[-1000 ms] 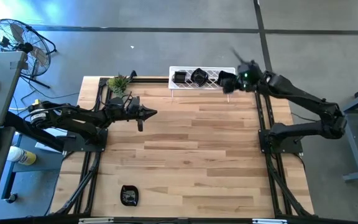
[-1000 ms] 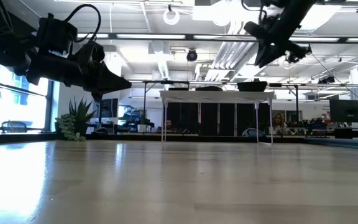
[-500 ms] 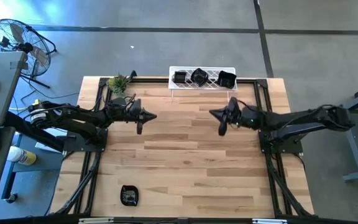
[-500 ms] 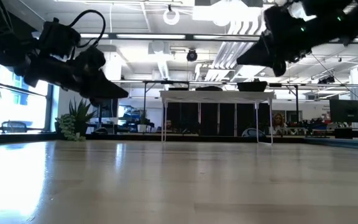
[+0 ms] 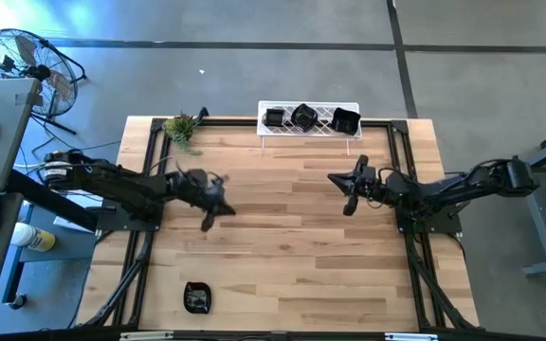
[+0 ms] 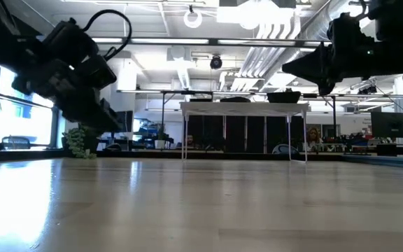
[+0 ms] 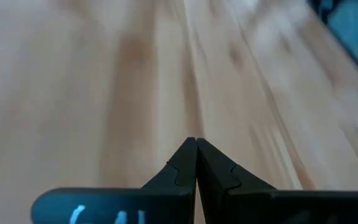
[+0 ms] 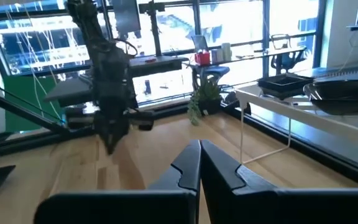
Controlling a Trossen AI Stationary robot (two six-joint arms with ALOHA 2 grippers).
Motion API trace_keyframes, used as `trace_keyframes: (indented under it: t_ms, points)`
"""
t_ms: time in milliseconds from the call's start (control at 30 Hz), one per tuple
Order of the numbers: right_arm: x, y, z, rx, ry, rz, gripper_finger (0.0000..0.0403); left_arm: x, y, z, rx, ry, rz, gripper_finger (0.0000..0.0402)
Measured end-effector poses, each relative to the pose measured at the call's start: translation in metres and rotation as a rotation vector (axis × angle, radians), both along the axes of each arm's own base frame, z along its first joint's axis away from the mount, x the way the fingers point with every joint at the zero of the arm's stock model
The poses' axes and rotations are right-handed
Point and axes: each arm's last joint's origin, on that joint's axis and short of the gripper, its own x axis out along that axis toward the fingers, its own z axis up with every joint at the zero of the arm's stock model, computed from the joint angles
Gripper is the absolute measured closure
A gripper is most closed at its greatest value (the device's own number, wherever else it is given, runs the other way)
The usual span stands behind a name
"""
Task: Pick & Place Mini shaped plates
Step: Stack the leaf shaped plate on top of the stacked leaf shaped plates on the shelf
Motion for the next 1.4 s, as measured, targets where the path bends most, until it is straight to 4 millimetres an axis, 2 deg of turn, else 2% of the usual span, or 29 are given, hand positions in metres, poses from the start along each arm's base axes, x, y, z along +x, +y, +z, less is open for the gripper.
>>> trace_keyframes:
  t_ms: [133, 267, 367, 500, 700, 800, 967, 1400]
  points:
    - [-0.001, 0.0, 0.002, -0.02, -0.019, -0.001, 0.0397, 0.006, -0.027, 0.003, -0.004, 0.222, -0.118, 0.0401]
    - [-0.001, 0.001, 0.003, -0.027, -0.037, 0.038, 0.0399, 0.01, -0.051, 0.018, -0.016, 0.406, -0.213, 0.0399]
    - [0.0, 0.002, 0.004, -0.03, -0.042, 0.069, 0.0401, 0.009, -0.069, 0.032, -0.015, 0.525, -0.27, 0.0384]
    - [-0.001, 0.002, 0.006, -0.04, -0.064, 0.076, 0.0397, 0.005, -0.095, 0.048, 0.016, 0.604, -0.342, 0.0347]
    - [-0.001, 0.003, 0.007, -0.053, -0.072, 0.09, 0.04, -0.009, -0.128, 0.051, 0.014, 0.646, -0.408, 0.0307]
    - [-0.001, 0.003, 0.007, -0.059, -0.07, 0.089, 0.04, -0.013, -0.137, 0.052, 0.005, 0.647, -0.424, 0.0303]
    - [-0.001, 0.003, 0.007, -0.06, -0.07, 0.089, 0.0396, -0.008, -0.149, 0.048, 0.011, 0.603, -0.443, 0.0303]
    - [-0.001, 0.003, 0.007, -0.06, -0.069, 0.089, 0.0395, 0.009, -0.163, 0.019, -0.06, 0.661, -0.527, 0.0302]
